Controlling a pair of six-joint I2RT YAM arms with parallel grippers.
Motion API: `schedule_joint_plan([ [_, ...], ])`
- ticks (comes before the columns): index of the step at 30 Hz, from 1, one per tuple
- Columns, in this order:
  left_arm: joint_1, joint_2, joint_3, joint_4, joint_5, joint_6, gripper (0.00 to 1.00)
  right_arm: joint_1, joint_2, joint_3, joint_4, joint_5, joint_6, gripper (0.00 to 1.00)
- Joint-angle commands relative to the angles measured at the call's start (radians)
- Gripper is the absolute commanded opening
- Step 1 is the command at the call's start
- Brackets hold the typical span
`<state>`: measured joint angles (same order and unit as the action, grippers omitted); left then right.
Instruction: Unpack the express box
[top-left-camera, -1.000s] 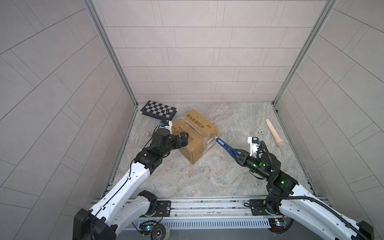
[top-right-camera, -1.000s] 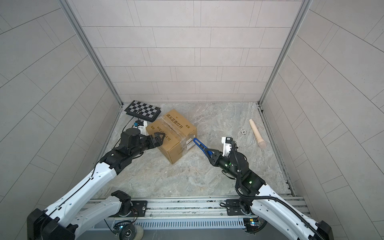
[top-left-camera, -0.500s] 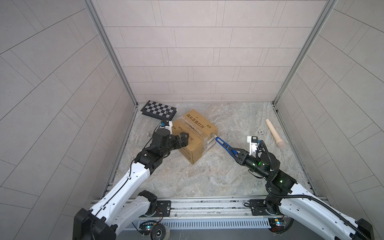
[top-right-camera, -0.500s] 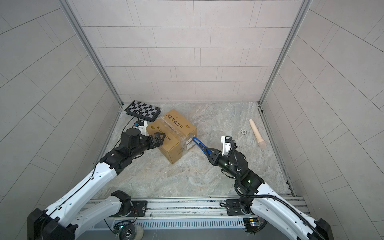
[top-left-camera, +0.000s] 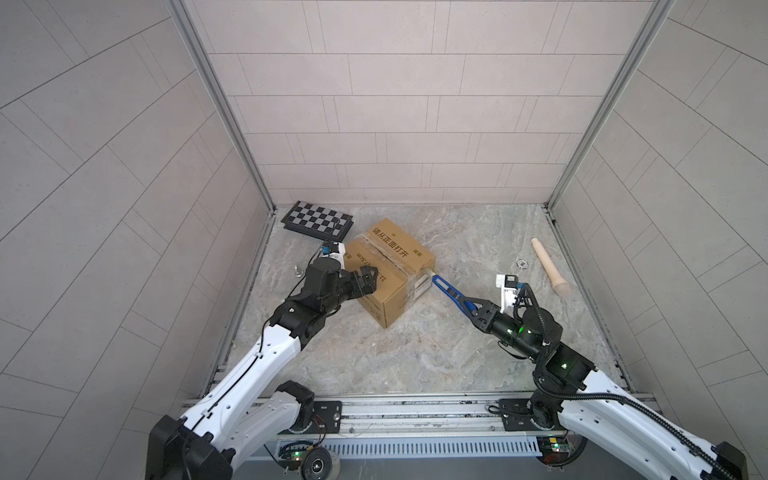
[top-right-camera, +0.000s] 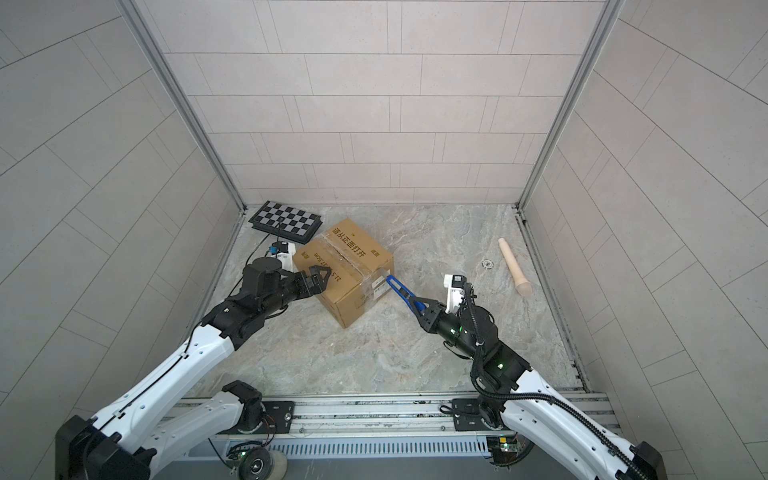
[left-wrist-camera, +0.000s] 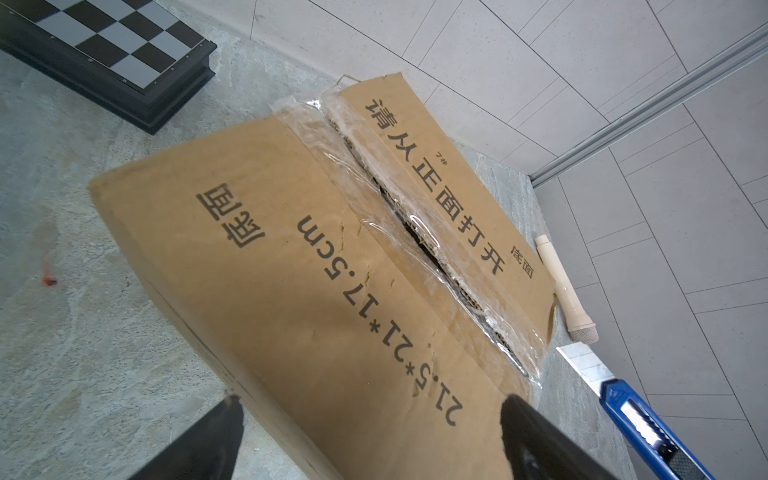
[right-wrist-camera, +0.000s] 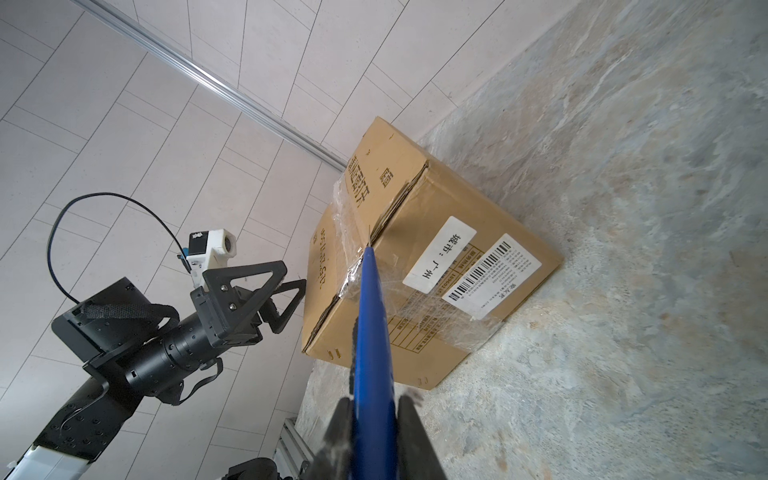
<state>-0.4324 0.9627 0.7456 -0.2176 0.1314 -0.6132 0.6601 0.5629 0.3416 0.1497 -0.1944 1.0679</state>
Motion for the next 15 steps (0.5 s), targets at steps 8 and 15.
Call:
schedule_joint_plan([
  [8, 0.004, 0.003, -0.013, 0.017, 0.008, -0.007, 1.0, -0.001, 0.013, -0.005, 0.031, 0.006, 0.02, 0.0],
  [15, 0.004, 0.005, -0.017, 0.02, 0.008, -0.008, 1.0, -0.001, 0.03, -0.003, 0.057, 0.001, 0.023, 0.0],
])
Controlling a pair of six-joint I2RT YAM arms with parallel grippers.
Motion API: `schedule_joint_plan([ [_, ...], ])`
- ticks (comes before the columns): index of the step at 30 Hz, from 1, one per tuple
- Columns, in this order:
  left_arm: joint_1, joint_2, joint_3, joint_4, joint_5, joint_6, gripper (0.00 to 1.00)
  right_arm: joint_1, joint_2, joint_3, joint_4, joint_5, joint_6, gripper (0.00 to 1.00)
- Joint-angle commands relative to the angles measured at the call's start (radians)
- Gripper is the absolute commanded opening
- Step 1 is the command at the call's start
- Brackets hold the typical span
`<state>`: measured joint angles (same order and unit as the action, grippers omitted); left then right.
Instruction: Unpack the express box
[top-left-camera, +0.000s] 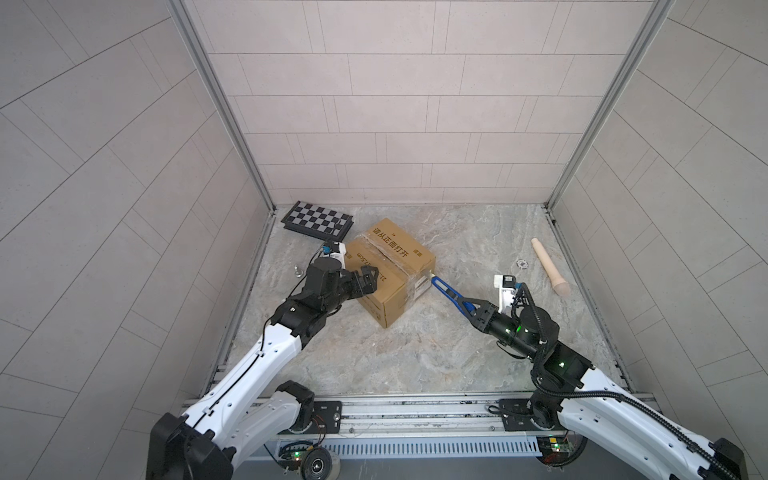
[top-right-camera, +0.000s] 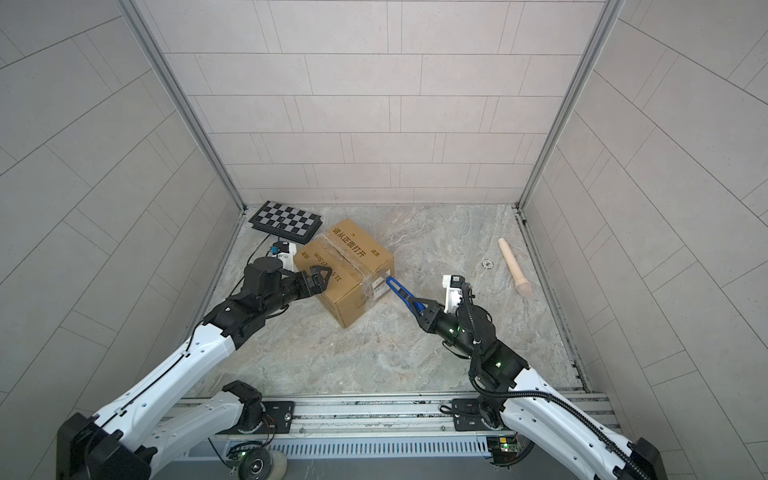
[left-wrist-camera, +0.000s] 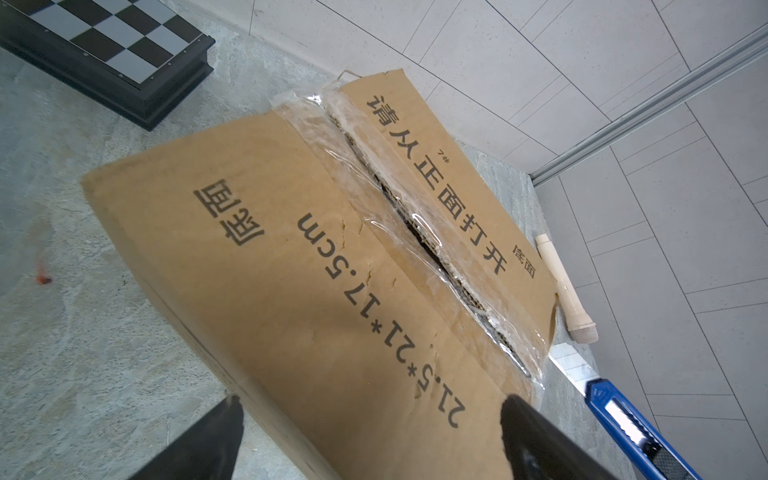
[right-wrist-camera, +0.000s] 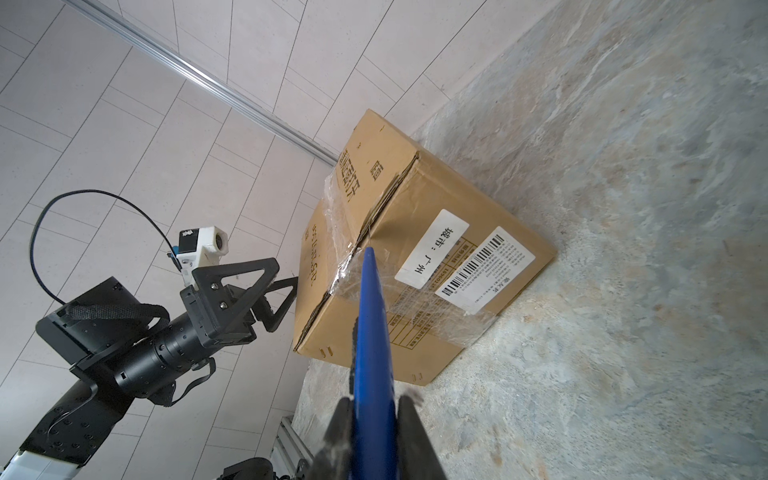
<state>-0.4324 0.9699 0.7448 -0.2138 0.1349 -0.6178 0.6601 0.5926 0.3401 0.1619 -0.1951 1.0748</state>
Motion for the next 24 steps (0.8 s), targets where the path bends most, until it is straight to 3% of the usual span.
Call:
schedule_joint_plan([
  [1, 0.004, -0.003, -0.017, 0.016, 0.005, -0.004, 1.0, -0.001, 0.004, 0.0, 0.048, -0.001, 0.016, 0.0],
  [24, 0.003, 0.009, -0.022, 0.019, 0.005, -0.005, 1.0, -0.002, 0.001, 0.031, 0.037, -0.02, 0.017, 0.0],
])
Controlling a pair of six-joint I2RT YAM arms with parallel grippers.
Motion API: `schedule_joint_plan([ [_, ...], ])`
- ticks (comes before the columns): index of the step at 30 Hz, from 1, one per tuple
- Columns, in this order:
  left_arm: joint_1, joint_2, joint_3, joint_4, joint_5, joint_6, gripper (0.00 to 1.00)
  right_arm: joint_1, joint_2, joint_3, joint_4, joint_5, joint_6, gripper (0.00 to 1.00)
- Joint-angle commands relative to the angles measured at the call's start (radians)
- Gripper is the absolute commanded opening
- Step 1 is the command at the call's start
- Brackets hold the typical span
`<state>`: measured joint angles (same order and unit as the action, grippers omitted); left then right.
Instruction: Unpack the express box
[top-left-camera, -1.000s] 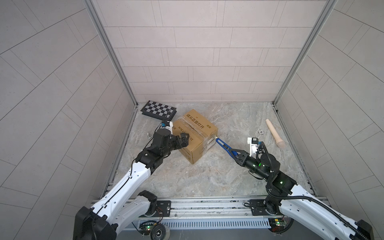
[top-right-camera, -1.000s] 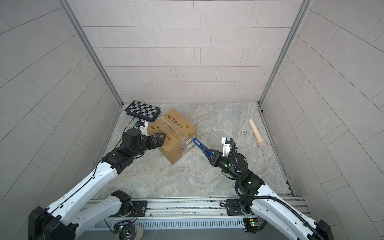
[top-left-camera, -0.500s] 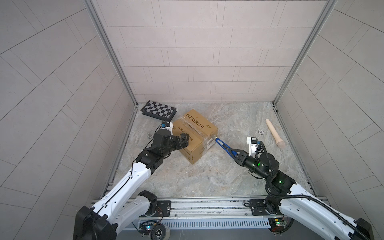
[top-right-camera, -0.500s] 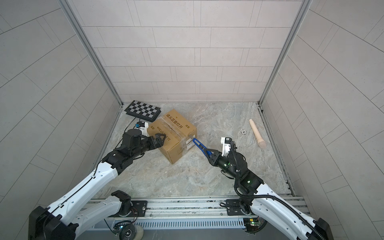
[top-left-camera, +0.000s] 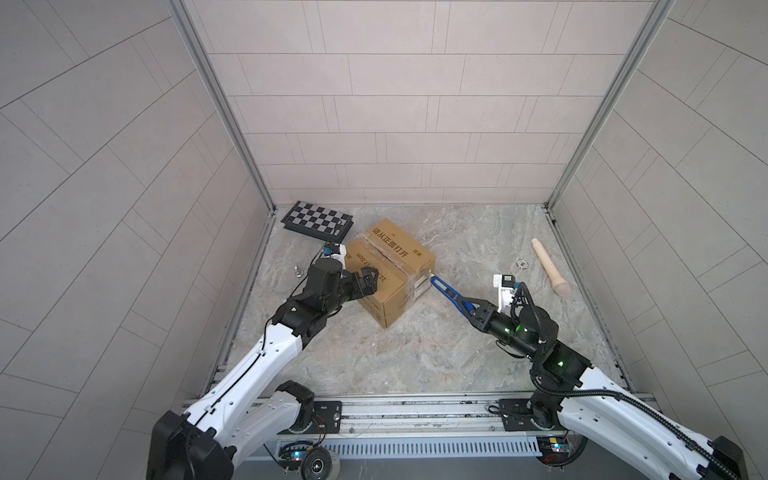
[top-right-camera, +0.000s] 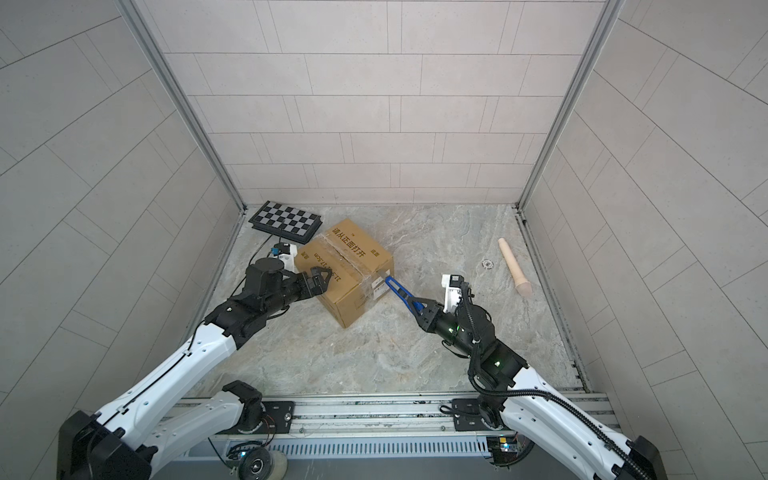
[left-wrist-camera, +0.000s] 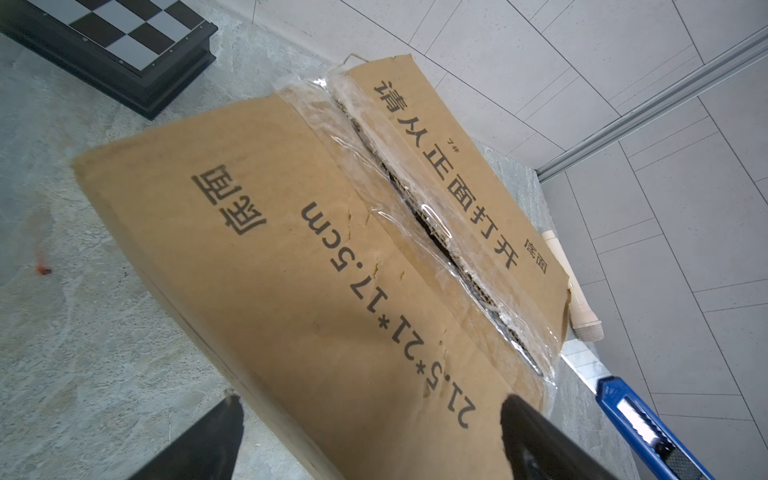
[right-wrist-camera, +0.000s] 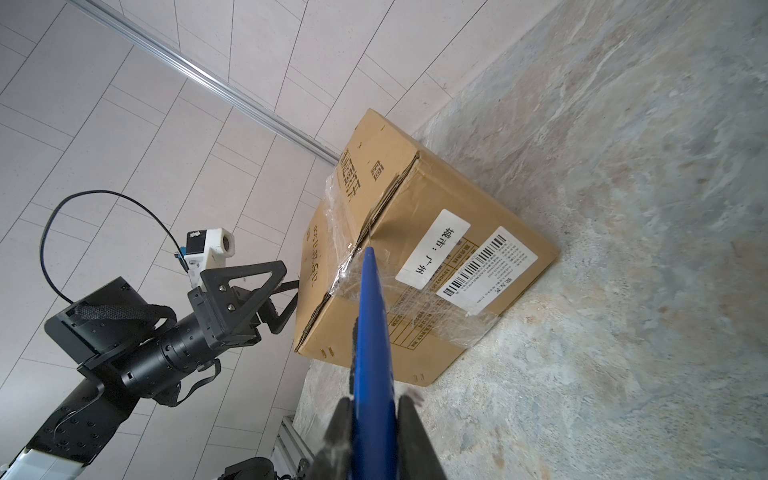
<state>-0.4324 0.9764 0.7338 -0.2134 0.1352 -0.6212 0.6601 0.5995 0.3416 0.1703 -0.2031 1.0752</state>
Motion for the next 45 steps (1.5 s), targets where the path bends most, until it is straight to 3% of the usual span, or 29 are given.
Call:
schedule_joint_plan([
  [1, 0.004, 0.002, -0.012, 0.019, 0.003, -0.002, 1.0, -0.002, -0.007, 0.032, 0.028, -0.013, 0.017, 0.0],
  [45, 0.004, 0.024, -0.048, 0.085, 0.032, -0.044, 1.0, 0.003, -0.03, -0.013, 0.021, 0.03, 0.098, 0.0],
])
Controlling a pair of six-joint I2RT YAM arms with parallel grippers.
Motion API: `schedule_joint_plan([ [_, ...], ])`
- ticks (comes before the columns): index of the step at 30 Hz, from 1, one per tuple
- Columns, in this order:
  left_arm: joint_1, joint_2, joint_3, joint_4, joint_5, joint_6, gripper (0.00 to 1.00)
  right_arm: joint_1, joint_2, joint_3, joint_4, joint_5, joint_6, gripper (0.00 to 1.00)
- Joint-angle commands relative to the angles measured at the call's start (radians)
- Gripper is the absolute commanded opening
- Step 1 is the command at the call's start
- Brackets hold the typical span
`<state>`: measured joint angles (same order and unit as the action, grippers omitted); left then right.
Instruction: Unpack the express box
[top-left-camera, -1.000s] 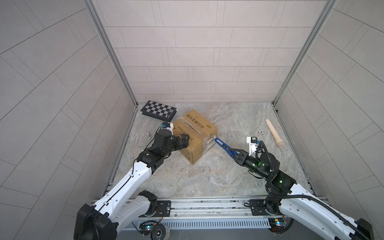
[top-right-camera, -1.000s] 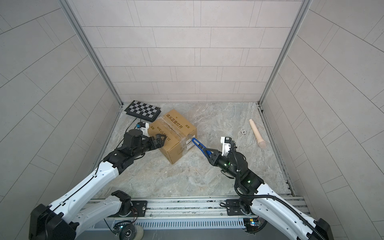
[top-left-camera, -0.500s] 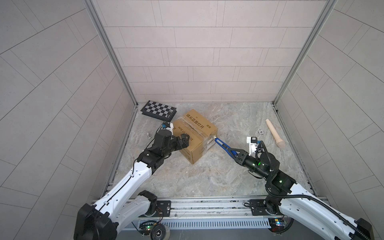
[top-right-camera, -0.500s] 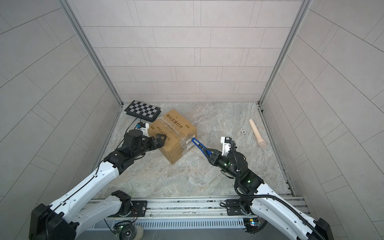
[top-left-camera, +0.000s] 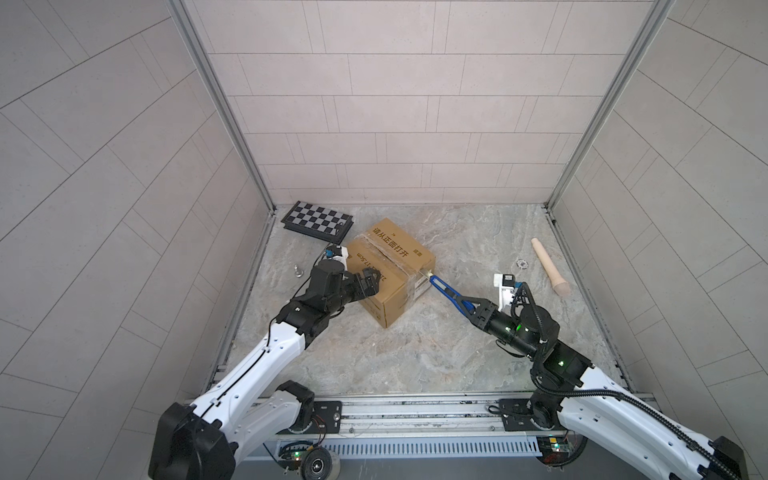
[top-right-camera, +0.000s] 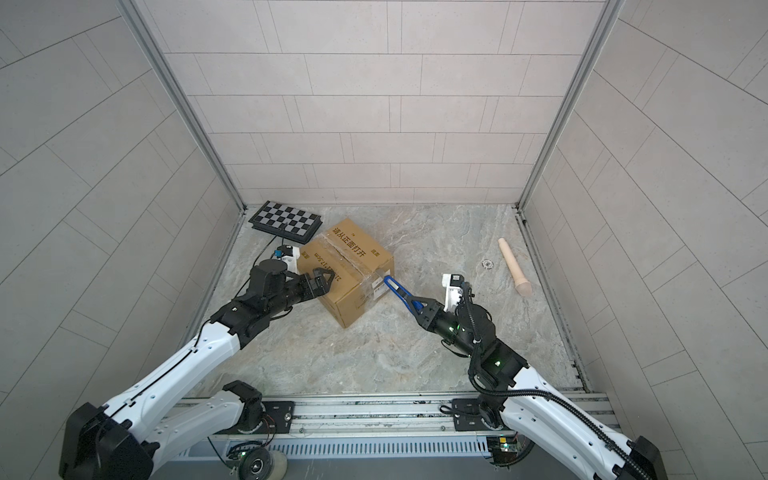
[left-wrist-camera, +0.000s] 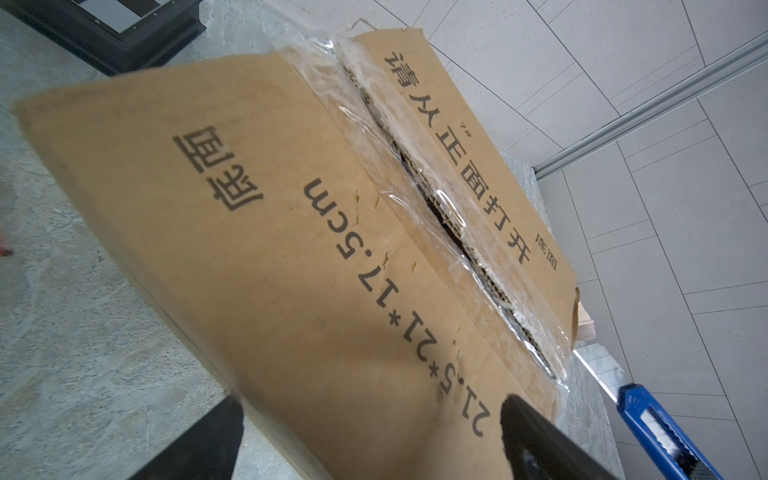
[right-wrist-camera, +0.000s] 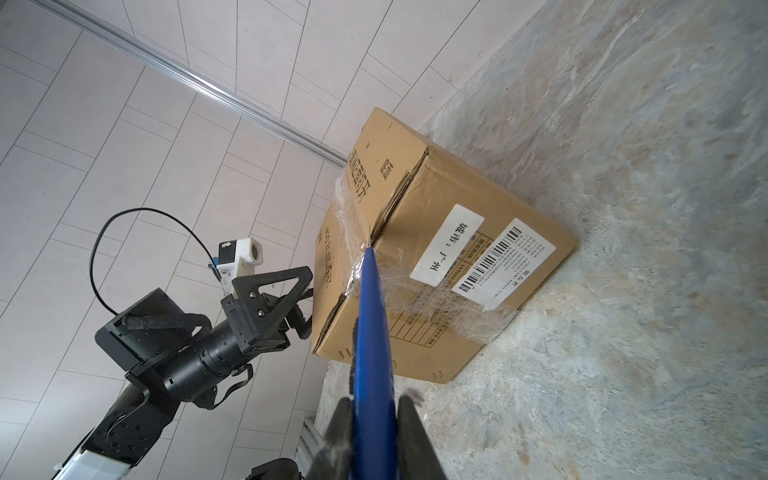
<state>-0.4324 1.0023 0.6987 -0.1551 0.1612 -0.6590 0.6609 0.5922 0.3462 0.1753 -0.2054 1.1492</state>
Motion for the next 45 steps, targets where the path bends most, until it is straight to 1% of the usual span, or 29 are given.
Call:
schedule_joint_plan([
  [1, 0.004, -0.002, -0.013, 0.026, 0.006, -0.005, 1.0, 0.003, -0.026, -0.023, 0.017, 0.038, 0.028, 0.0],
  [13, 0.004, -0.007, -0.019, 0.026, 0.006, -0.008, 1.0, 0.003, -0.022, -0.023, 0.041, 0.031, 0.031, 0.0],
  [30, 0.004, -0.015, -0.022, 0.022, 0.003, -0.01, 1.0, 0.006, -0.028, -0.004, 0.031, 0.013, 0.026, 0.0],
  [32, 0.004, -0.017, -0.023, 0.019, 0.0, -0.01, 1.0, 0.005, -0.039, 0.005, 0.01, 0.013, 0.019, 0.0],
  [34, 0.004, -0.02, -0.027, 0.015, -0.005, -0.009, 1.0, 0.003, -0.078, 0.029, -0.068, 0.039, -0.014, 0.0],
  [36, 0.004, -0.021, -0.029, 0.014, -0.005, -0.011, 1.0, -0.011, -0.129, 0.081, -0.214, 0.091, -0.084, 0.0],
  [37, 0.004, -0.025, -0.031, 0.014, -0.005, -0.01, 1.0, -0.022, -0.145, 0.108, -0.284, 0.114, -0.115, 0.0],
  [39, 0.004, -0.031, -0.034, 0.015, -0.008, -0.011, 1.0, -0.064, -0.141, 0.153, -0.367, 0.121, -0.155, 0.0],
  [42, 0.004, -0.035, -0.039, 0.023, -0.007, -0.015, 1.0, -0.14, -0.057, 0.228, -0.434, 0.121, -0.215, 0.0],
  [44, 0.004, -0.033, -0.045, 0.035, -0.002, -0.021, 1.0, -0.176, 0.03, 0.267, -0.416, 0.106, -0.279, 0.0],
  [45, 0.004, -0.032, -0.05, 0.046, 0.001, -0.024, 1.0, -0.194, 0.087, 0.318, -0.4, 0.087, -0.321, 0.0],
])
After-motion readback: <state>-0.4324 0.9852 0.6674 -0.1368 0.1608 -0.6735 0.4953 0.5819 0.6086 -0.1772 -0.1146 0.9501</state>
